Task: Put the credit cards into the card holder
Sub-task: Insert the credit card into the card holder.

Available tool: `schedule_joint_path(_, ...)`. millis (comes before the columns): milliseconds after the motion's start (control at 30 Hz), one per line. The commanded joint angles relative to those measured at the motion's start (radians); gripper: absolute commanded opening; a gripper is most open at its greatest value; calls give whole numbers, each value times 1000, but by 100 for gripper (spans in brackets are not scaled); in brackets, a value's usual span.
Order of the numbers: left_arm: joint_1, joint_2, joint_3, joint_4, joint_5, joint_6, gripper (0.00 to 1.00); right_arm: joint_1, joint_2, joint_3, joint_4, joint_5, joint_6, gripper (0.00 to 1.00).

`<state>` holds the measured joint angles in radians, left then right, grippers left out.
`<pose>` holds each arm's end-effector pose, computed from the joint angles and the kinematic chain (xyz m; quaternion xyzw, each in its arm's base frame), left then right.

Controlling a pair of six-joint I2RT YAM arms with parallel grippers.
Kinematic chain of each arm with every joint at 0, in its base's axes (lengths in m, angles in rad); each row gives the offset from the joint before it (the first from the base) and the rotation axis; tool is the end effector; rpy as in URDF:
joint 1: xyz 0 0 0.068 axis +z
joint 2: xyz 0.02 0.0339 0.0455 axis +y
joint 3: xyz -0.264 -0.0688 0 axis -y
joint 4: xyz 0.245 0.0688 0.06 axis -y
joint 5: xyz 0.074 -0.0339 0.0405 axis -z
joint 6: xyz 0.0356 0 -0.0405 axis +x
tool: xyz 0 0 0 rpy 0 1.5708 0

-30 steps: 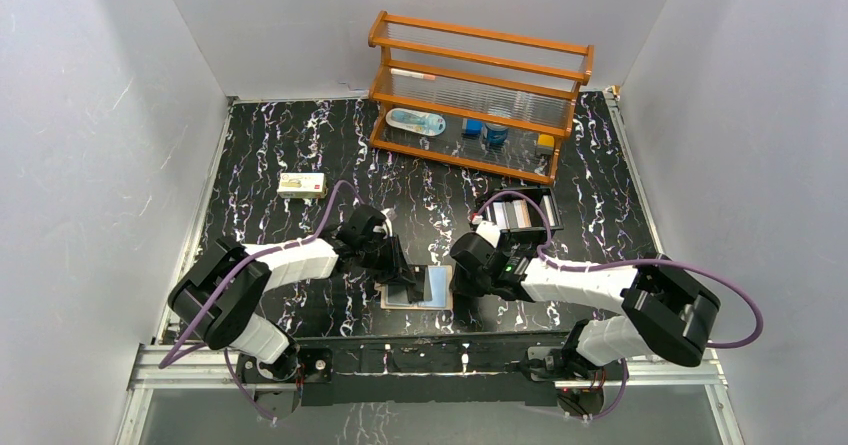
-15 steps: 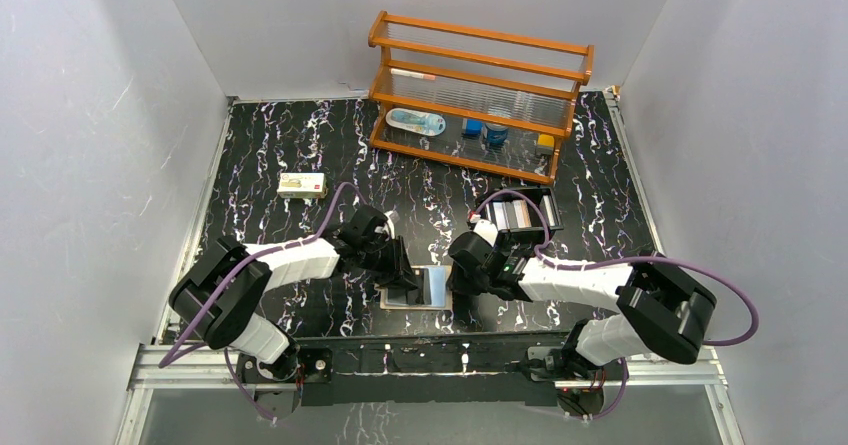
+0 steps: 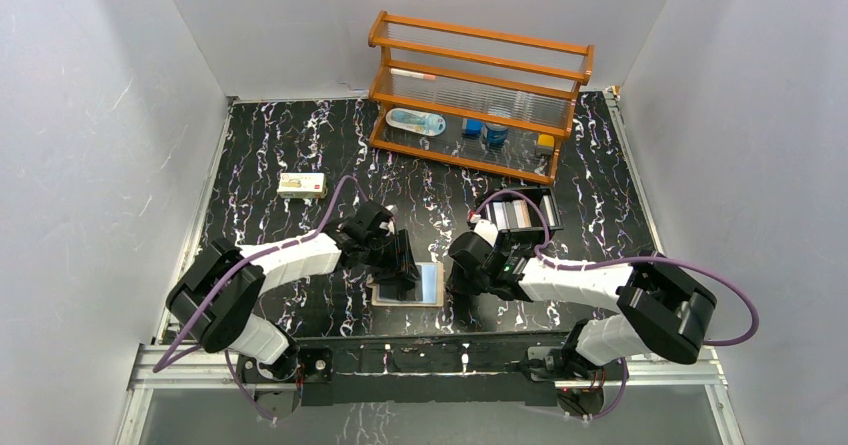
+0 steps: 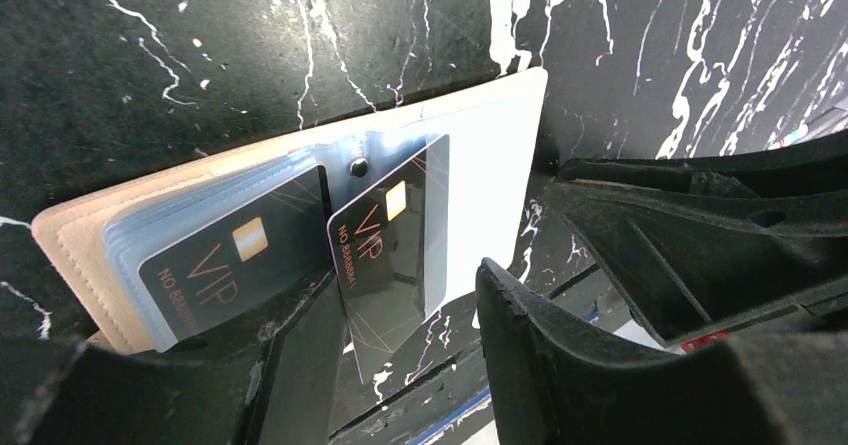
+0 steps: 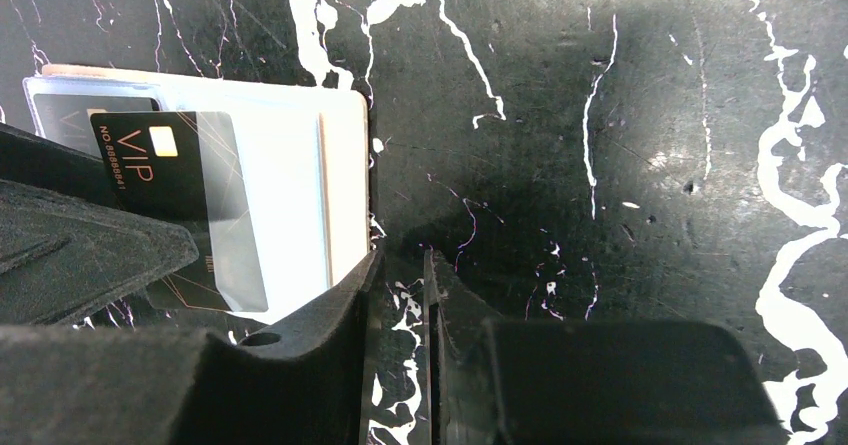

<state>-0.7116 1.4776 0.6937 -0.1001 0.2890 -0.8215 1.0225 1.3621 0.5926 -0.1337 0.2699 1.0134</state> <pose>0.2053 -0.1904 0.1623 -0.0028 0.9331 -0.3288 0.1459 0.1385 0.2085 0.1593 0.0398 0.9364 0.2095 0.2787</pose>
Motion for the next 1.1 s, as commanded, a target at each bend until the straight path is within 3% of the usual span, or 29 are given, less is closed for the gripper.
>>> schedule_joint_path(0, -10, -26, 21, -113, -112, 25, 48, 4, -23, -8, -29, 28, -8, 29)
schedule_joint_path(200, -15, -65, 37, -121, -142, 18, 54, 4, -24, -11, -20, 20, -9, 29)
schedule_joint_path(667, -19, -139, 53, -161, -243, 21, 56, 5, -27, -9, 29, -23, -10, 29)
schedule_joint_path(1067, -19, -114, 37, -148, -217, 15, 57, 4, 38, 24, 84, -50, -14, 29)
